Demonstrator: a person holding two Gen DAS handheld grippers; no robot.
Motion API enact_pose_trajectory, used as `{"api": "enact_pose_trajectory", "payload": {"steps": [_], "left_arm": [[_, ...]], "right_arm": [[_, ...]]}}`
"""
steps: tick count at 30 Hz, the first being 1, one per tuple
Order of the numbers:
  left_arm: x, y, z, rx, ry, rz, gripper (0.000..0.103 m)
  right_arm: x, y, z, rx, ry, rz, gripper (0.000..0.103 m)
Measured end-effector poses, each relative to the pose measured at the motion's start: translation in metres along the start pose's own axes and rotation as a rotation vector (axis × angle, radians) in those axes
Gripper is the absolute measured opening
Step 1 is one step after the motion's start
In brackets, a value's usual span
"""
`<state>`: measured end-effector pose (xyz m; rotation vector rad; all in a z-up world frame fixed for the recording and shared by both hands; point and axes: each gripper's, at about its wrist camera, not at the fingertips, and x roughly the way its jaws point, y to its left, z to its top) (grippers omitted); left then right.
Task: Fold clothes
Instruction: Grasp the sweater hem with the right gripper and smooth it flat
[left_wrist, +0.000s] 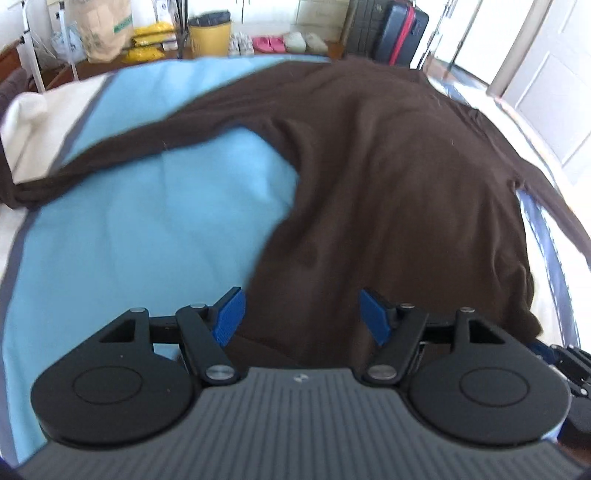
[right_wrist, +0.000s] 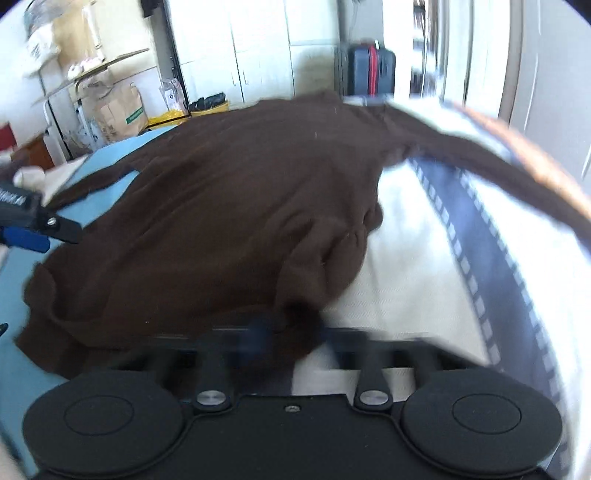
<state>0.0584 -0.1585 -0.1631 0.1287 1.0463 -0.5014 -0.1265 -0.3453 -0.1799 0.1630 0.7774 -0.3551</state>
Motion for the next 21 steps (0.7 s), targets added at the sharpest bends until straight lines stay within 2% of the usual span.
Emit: {"api": "enact_pose_trajectory", "payload": {"steps": [3,4,5,6,9,11,13,14,16,17,19,20,21], "left_arm": [[0.005,-0.002,-0.006,0.047,0.016,0.094,0.068],[0.006,-0.002,-0.008,0.063,0.021,0.127,0.068],[0.007,0.001,-0.008,0.056,0.028,0.135,0.068],[0.008,0.005,-0.008,0.044,0.037,0.138,0.068],[0.011,0.015,-0.007,0.009,0.048,0.141,0.069],[0.013,0.018,-0.006,0.004,0.053,0.152,0.07],[0.016,0.018,-0.008,0.013,0.066,0.157,0.072],[0.018,0.018,-0.008,0.019,0.076,0.157,0.074],[0.026,0.016,-0.009,0.031,0.107,0.155,0.078],[0.029,0.015,-0.01,0.038,0.119,0.153,0.08],[0.031,0.014,-0.009,0.041,0.111,0.152,0.081],[0.029,0.016,-0.008,0.027,0.085,0.132,0.077],[0.025,0.019,-0.008,0.011,0.057,0.109,0.049]], "right_arm": [[-0.036,0.002,0.0,-0.088,-0.022,-0.093,0.009],[-0.043,-0.001,-0.002,-0.093,0.003,-0.107,0.008],[-0.048,-0.004,-0.004,-0.094,0.034,-0.117,0.003],[-0.05,-0.008,-0.009,-0.082,0.065,-0.128,0.003],[-0.044,-0.034,-0.015,0.062,0.124,-0.056,0.003],[-0.045,-0.047,-0.009,0.136,0.103,0.013,0.004],[-0.046,-0.056,-0.009,0.211,0.08,0.034,0.008],[-0.044,-0.06,-0.01,0.24,0.083,0.03,0.011],[-0.036,-0.063,-0.014,0.249,0.091,0.015,0.028],[-0.031,-0.063,-0.015,0.244,0.092,0.01,0.044],[-0.016,-0.058,-0.017,0.249,0.086,0.011,0.048],[-0.013,-0.056,-0.018,0.242,0.067,0.008,0.037],[-0.014,-0.053,-0.017,0.22,0.06,0.022,0.006]]}}
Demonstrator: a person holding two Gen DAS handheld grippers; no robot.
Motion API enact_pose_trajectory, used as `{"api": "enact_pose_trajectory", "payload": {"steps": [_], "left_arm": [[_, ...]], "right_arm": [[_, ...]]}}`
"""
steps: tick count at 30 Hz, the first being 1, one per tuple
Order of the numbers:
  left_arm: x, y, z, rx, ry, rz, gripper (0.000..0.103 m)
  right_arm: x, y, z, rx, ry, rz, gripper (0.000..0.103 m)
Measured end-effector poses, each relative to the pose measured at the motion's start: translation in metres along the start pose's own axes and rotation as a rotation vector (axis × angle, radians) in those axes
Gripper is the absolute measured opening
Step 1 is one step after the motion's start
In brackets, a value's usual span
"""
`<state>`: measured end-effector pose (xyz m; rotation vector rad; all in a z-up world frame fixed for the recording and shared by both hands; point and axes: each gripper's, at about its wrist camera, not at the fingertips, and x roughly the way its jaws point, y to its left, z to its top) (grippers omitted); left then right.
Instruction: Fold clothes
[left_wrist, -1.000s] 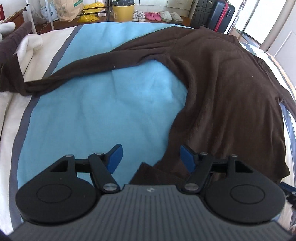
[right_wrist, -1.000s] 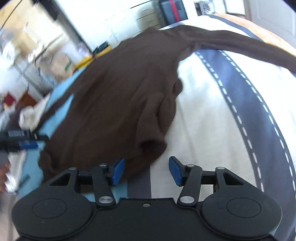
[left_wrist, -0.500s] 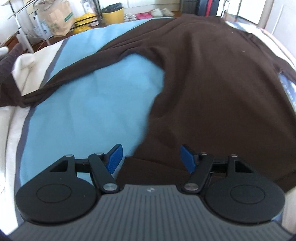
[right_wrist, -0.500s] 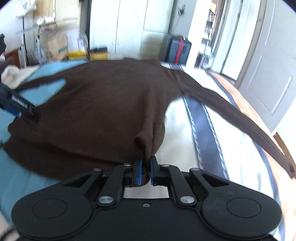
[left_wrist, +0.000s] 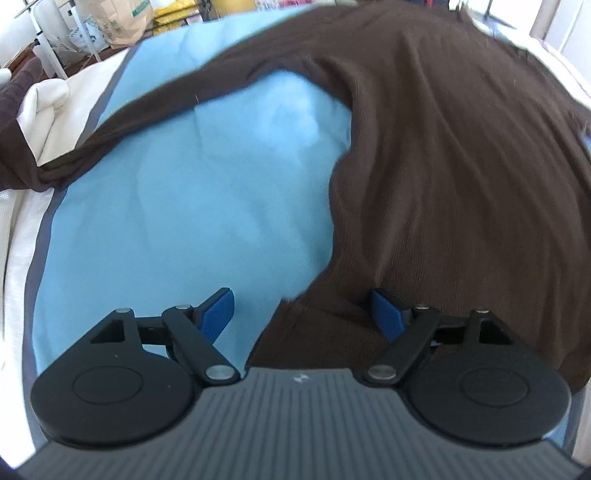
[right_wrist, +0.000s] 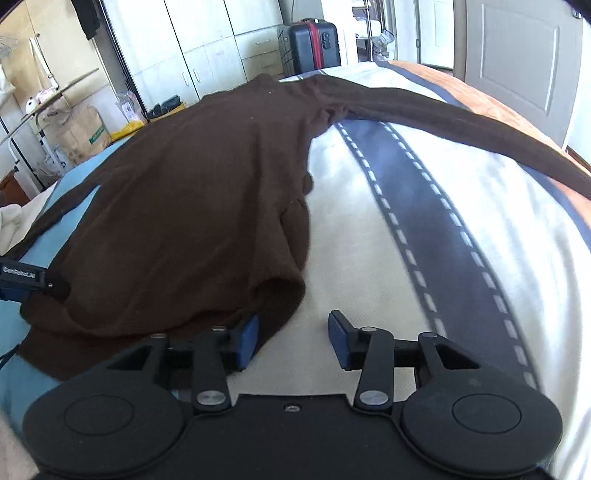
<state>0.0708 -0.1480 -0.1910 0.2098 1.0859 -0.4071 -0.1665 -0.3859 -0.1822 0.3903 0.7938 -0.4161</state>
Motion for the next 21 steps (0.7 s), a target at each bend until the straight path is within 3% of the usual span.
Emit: {"api": "enact_pose_trajectory", "payload": {"steps": [1,2,3,5,8,12,14,17,19,21], "left_arm": [[-0.003,0.002,-0.001,-0.002,-0.01,-0.019,0.028],[-0.006,0.004,-0.003,0.0,-0.015,-0.038,0.014],[-0.009,0.002,-0.005,0.021,-0.027,-0.039,0.008],[-0.02,-0.008,-0.014,0.093,-0.059,-0.006,0.006],[-0.038,-0.023,-0.027,0.17,-0.092,-0.016,0.006],[-0.038,-0.036,-0.042,0.221,-0.048,-0.039,0.005],[-0.032,-0.041,-0.042,0.247,-0.032,0.011,0.005],[-0.034,-0.039,-0.035,0.222,-0.031,0.004,0.009],[-0.05,-0.028,-0.029,0.178,-0.076,-0.011,0.02],[-0.071,-0.011,-0.022,0.118,-0.144,-0.026,0.044]], "right_arm": [[-0.003,0.003,0.001,-0.024,-0.002,0.017,0.002],[-0.005,0.006,0.001,-0.048,-0.004,0.034,0.002],[-0.014,0.01,0.002,-0.068,-0.019,0.03,0.002],[-0.034,0.012,0.002,-0.118,-0.036,-0.036,0.002],[-0.064,0.003,0.003,-0.116,-0.043,-0.067,0.002],[-0.07,-0.014,0.002,-0.077,-0.012,-0.107,0.002],[-0.064,-0.02,0.005,-0.028,-0.003,-0.078,0.002],[-0.056,-0.018,0.015,0.007,-0.02,0.008,0.007],[-0.054,-0.007,0.016,-0.004,-0.048,0.05,0.008],[-0.053,0.007,0.018,-0.047,-0.054,0.094,0.011]]}}
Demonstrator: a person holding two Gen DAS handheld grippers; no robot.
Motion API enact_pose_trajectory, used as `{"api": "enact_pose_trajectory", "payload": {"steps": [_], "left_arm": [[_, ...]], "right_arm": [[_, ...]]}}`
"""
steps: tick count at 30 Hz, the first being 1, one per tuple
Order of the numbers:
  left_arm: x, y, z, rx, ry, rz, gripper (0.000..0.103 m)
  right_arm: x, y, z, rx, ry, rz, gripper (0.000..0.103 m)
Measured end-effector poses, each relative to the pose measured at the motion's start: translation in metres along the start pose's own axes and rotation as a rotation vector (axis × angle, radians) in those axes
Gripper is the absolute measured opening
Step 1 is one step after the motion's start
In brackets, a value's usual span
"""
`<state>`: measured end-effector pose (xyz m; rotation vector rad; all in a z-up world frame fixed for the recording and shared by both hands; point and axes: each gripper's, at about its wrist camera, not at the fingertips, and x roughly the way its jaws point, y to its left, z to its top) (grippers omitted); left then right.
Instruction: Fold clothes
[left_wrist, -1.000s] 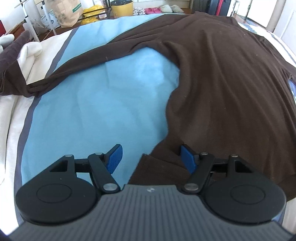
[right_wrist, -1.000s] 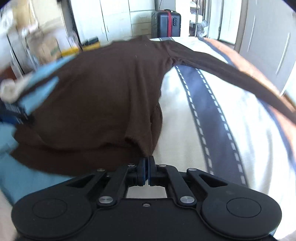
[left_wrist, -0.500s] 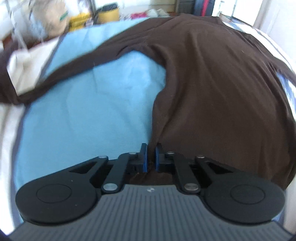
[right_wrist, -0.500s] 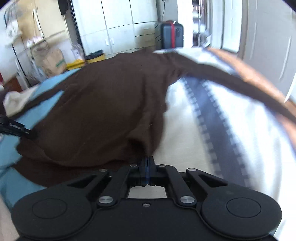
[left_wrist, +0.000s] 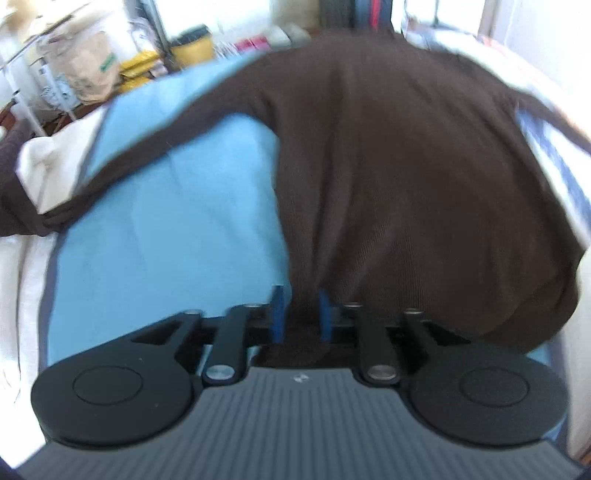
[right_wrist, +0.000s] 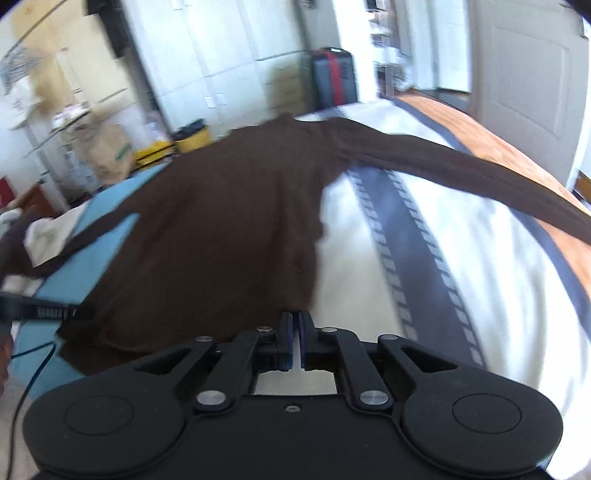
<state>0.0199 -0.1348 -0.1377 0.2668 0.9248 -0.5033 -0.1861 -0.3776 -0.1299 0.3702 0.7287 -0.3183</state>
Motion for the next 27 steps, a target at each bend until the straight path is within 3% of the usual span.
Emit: {"api": "enact_pose_trajectory", "payload": {"steps": [3,6,12,13,16,18,20,22,23,24,27], "left_arm": [[-0.026,0.045,0.019,-0.092,-0.109,0.098,0.063],[-0.026,0.104,0.04,-0.182,-0.133,0.26,0.072],[0.042,0.228,0.063,-0.458,0.003,0.524,0.073],[0.054,0.241,0.064,-0.502,0.026,0.535,0.073],[0.09,0.264,0.066,-0.608,0.073,0.554,0.073],[0.111,0.261,0.072,-0.634,0.079,0.637,0.083],[0.128,0.245,0.079,-0.621,0.031,0.704,0.082],[0.14,0.232,0.083,-0.565,0.001,0.703,0.05],[0.146,0.226,0.085,-0.536,-0.001,0.694,0.013],[0.146,0.222,0.085,-0.522,-0.012,0.69,0.006],[0.137,0.214,0.09,-0.492,-0.067,0.684,0.006]], "right_arm": [[0.007,0.022,0.01,-0.076,-0.002,0.053,0.023],[0.015,0.046,0.023,-0.142,-0.012,0.082,0.024],[0.046,0.091,0.05,-0.193,-0.02,0.196,0.028],[0.053,0.1,0.053,-0.207,-0.02,0.209,0.028],[0.07,0.121,0.058,-0.237,-0.008,0.231,0.028],[0.077,0.129,0.059,-0.247,0.003,0.248,0.028],[0.083,0.135,0.059,-0.263,0.013,0.256,0.03],[0.087,0.137,0.059,-0.289,0.015,0.246,0.031],[0.089,0.135,0.061,-0.304,0.014,0.24,0.031],[0.091,0.134,0.062,-0.316,0.014,0.233,0.032],[0.102,0.126,0.067,-0.331,0.032,0.219,0.032]]}}
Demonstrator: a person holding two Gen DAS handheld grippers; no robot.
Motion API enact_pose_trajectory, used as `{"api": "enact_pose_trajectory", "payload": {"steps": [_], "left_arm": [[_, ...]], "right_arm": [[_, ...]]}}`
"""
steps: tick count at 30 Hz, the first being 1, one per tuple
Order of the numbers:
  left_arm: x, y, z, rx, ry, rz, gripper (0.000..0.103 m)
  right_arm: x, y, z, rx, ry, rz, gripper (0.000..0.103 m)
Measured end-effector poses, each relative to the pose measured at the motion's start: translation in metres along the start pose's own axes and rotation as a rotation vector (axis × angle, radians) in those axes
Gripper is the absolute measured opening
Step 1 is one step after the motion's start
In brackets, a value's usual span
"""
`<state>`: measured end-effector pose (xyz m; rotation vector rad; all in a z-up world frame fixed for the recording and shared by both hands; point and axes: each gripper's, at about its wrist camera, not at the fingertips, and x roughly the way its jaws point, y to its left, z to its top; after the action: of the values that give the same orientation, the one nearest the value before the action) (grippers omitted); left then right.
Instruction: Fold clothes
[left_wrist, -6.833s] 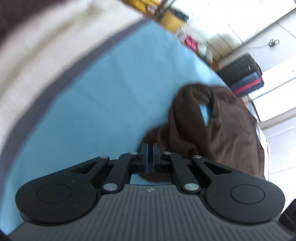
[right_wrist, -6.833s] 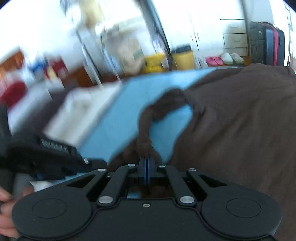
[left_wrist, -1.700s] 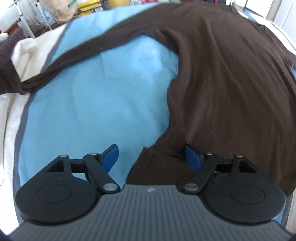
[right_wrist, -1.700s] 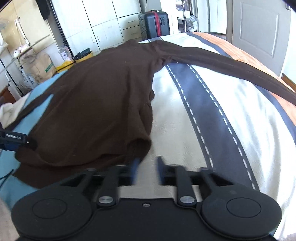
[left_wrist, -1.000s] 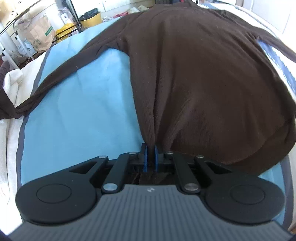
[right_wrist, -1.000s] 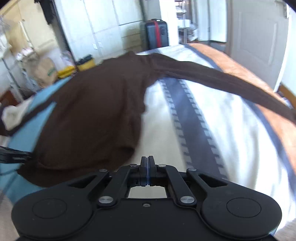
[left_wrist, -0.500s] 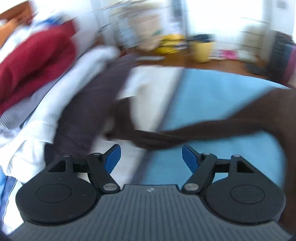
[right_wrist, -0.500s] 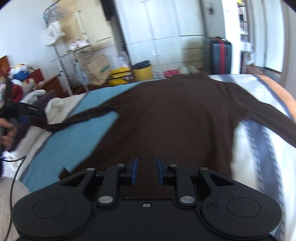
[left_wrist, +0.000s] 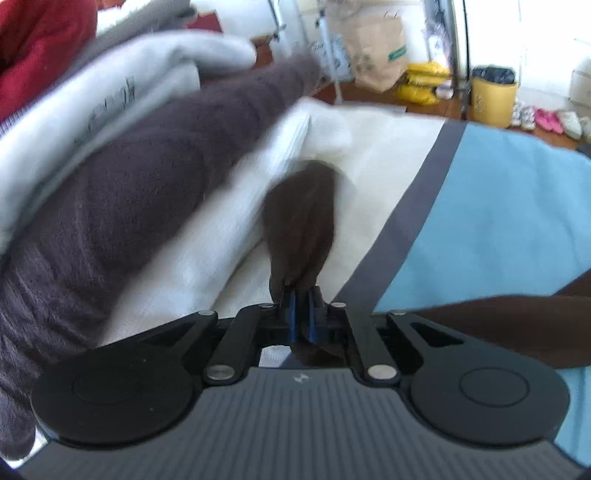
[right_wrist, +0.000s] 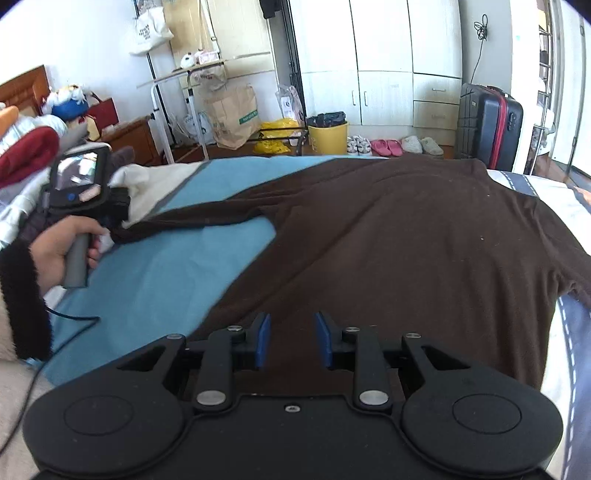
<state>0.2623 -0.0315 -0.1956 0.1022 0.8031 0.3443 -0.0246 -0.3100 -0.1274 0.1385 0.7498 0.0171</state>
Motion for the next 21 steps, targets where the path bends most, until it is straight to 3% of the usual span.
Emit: {"api": "enact_pose_trajectory", "payload": {"steps": [6,10,13,16,21], "left_arm": [[-0.062,-0.003,0.021,-0.036,-0.11,-0.144,0.006],[-0.118,-0.029,0.037,-0.028,-0.216,-0.297,0.006],[-0.17,-0.063,0.037,0.01,-0.272,-0.456,0.006],[-0.236,-0.102,0.015,0.135,-0.283,-0.65,0.006],[-0.315,-0.168,-0.039,0.283,-0.237,-1.042,0.008]], "right_arm": [[0.027,-0.026,-0.013,-0.013,0.128,0.074,0.036],[0.023,-0.041,-0.016,-0.019,0.135,0.095,0.036],[0.016,-0.057,-0.007,0.041,0.075,0.105,0.036],[0.005,-0.071,0.0,0.067,0.028,0.125,0.036],[-0.009,-0.084,-0.016,-0.036,0.074,0.172,0.037]]}}
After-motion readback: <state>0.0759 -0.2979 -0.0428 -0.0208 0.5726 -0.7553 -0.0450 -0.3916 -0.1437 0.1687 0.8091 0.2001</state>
